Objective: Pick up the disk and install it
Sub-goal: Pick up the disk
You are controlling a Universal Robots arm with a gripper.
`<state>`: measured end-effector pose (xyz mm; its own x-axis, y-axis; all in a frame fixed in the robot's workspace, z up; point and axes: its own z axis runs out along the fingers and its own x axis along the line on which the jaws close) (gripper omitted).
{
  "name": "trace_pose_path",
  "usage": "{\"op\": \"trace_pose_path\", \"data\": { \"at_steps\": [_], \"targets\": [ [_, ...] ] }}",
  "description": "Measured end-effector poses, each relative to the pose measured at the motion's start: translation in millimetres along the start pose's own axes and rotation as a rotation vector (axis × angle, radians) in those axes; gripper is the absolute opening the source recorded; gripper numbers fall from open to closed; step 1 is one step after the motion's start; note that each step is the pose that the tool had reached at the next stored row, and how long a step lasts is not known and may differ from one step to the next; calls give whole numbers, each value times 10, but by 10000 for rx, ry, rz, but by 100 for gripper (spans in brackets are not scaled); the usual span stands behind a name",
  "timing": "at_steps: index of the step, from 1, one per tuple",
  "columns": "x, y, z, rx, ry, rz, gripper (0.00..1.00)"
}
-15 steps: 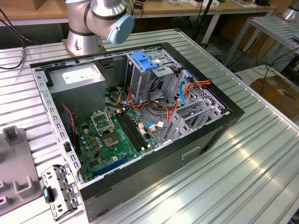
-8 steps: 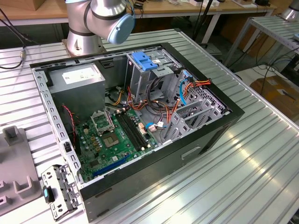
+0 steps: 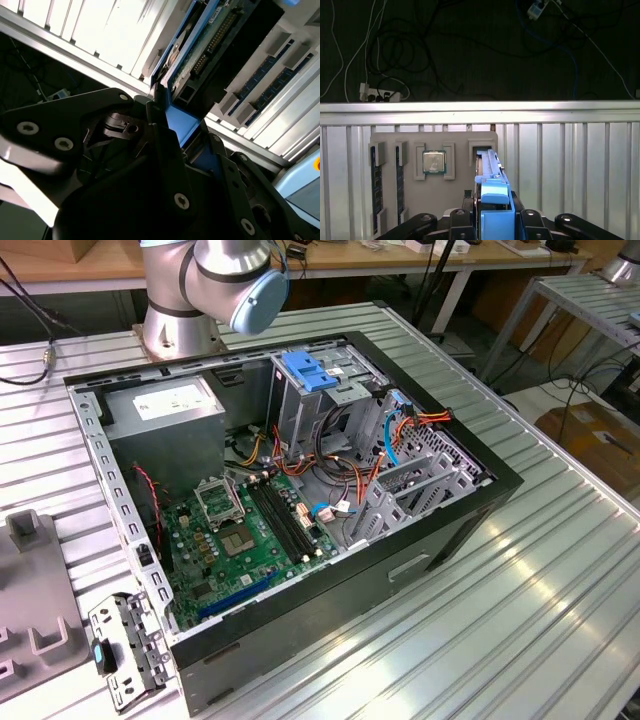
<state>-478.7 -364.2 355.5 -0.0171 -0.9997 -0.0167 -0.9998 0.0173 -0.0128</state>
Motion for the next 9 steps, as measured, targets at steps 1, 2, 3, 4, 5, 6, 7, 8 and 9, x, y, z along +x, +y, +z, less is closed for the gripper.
{"op": "trace_pose_path", "data": {
  "at_steps": [1,2,3,4,5,6,7,8,9],
  "targets": [
    [-1,0,-29,2,-1,0,37],
    [-1,-1,-56,1,-1,0,37],
    [-1,-1,-62,1,-1,0,37],
    [-1,-1,-67,2,-1,0,37],
    [-1,-1,-72,1,-1,0,37],
    [-1,-1,-79,1,-1,0,37],
    [-2,-1,-84,1,-1,0,37],
    [-2,-1,-91,0,0,0,37],
    [-2,-1,-101,1,0,0,37]
  ]
}}
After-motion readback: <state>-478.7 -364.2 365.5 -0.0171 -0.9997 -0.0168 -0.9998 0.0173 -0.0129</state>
